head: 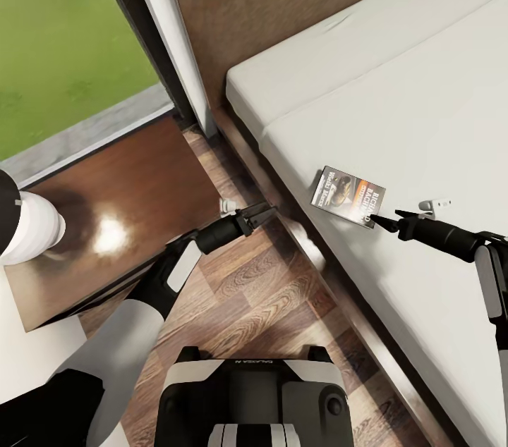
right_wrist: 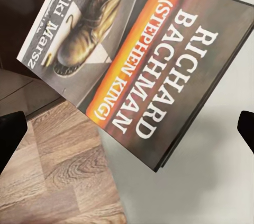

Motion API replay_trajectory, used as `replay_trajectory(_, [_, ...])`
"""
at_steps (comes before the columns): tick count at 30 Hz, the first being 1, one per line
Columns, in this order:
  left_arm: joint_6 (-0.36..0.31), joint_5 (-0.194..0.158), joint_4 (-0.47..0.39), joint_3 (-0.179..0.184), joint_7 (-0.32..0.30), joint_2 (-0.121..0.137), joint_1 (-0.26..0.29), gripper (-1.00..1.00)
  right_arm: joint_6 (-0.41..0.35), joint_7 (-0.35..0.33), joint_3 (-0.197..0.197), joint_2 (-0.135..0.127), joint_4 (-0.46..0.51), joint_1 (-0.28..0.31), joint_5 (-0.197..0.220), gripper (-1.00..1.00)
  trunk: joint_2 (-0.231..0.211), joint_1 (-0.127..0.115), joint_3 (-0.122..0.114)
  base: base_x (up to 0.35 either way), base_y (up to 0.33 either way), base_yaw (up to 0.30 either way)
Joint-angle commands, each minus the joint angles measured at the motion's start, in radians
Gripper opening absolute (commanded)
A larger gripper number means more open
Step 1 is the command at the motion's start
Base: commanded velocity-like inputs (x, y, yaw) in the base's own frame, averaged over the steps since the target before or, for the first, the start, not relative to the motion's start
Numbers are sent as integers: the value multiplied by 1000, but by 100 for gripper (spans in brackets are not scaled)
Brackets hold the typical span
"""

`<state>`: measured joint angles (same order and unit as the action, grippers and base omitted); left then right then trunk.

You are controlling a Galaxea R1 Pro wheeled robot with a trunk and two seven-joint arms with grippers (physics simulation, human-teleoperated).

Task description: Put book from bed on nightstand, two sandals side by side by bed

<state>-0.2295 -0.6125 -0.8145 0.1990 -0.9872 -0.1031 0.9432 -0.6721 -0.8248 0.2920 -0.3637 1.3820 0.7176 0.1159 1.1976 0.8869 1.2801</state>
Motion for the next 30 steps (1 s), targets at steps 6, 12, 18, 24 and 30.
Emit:
replay_trajectory(6, [-11, -11, 0, 2, -1, -1, 0, 100, -7, 0, 0, 0, 0, 0, 7, 100, 28, 15, 13, 0, 0, 0])
replay_trajectory(12, [-14, -11, 1, 2, 1, -1, 0, 100, -7, -1, 1, 0, 0, 0, 7, 100, 70, 38, 32, 0, 0, 0])
replay_trajectory(18, [-14, -12, 1, 2, 2, -1, 0, 100, -7, 0, 1, 0, 0, 0, 7, 100, 112, 61, 50, 0, 0, 0])
replay_trajectory(24, [-16, -12, 1, 2, 3, -2, 0, 100, -7, 0, 1, 0, 0, 0, 7, 100, 154, 84, 69, 0, 0, 0])
replay_trajectory(30, [-17, -12, 1, 3, 5, -3, 0, 100, -7, 0, 1, -1, 1, 0, 7, 100, 196, 107, 88, 0, 0, 0])
